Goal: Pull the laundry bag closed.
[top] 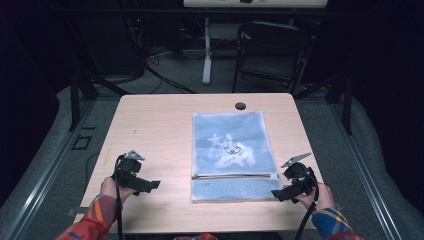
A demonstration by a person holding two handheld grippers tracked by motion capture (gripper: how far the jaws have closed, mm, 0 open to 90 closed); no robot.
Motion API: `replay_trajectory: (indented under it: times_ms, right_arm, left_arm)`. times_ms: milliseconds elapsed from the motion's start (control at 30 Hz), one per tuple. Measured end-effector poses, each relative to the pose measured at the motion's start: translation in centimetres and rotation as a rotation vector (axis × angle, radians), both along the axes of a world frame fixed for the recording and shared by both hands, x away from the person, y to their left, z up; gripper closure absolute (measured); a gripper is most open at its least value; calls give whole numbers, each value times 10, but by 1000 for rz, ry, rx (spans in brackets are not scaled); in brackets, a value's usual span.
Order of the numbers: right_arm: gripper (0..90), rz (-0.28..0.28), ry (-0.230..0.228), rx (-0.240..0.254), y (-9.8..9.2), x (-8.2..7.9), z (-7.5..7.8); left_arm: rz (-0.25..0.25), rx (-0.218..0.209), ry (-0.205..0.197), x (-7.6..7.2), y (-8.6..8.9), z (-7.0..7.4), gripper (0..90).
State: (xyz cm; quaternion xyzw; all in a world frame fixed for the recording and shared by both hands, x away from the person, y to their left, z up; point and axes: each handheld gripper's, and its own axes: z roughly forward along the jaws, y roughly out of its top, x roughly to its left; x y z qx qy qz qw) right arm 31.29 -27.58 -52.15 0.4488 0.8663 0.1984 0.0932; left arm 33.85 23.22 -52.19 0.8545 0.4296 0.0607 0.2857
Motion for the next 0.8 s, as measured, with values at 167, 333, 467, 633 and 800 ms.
replay_trajectory:
  times_ms: [167,333,467,633,800]
  right_arm:
    - [1,18,-1,16,11,5,0]
    - [5,41,-6,24,19,9,0]
    - [5,60,-8,3,24,12,1]
    - [11,82,-13,2,32,17,3]
    - [11,88,-12,6,38,20,2]
  left_arm:
    - [-24,0,-6,0,-11,0,10]
    - [-41,3,-20,-1,-17,1,11]
    - [-52,-7,-24,-1,-21,1,11]
    - [-78,-10,-37,-2,-30,2,15]
    - [-108,-12,-53,-2,-40,2,18]
